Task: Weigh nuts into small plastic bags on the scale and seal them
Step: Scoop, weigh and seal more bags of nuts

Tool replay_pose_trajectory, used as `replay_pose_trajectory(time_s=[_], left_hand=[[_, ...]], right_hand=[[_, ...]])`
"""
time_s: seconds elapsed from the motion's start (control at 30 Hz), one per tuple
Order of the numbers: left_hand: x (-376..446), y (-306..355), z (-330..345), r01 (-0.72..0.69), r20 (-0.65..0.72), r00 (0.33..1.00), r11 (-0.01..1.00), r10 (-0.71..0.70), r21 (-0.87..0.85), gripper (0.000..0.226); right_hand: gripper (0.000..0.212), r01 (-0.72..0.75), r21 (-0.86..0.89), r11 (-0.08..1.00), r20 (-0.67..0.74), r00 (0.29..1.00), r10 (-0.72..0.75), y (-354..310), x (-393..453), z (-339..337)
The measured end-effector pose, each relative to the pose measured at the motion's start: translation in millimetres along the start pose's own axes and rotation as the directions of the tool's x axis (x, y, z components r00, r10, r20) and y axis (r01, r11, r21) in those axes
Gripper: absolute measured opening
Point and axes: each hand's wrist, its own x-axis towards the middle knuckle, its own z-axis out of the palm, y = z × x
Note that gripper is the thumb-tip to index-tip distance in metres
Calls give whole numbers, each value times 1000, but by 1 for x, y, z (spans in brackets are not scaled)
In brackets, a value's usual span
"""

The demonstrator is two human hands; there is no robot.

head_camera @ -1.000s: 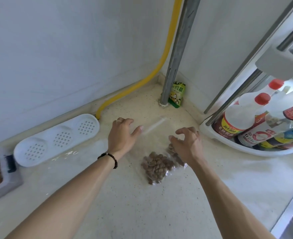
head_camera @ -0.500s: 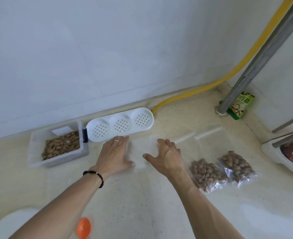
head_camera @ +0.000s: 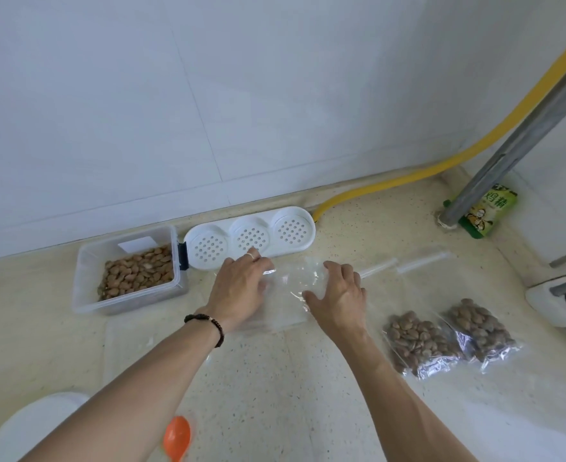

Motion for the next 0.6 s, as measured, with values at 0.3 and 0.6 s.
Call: replay_pose_trajectory(time_s=[0.3, 0.6], left_hand=[[-34, -19, -76, 74, 68, 997, 884, -48, -461, 23], [-144, -132, -140, 67, -2, 997, 895, -76, -440, 19]], right_hand=[[36, 85, 521, 849, -160, 987, -1, -64, -20, -35], [31, -32, 597, 802, 68, 998, -11, -173, -113, 11]])
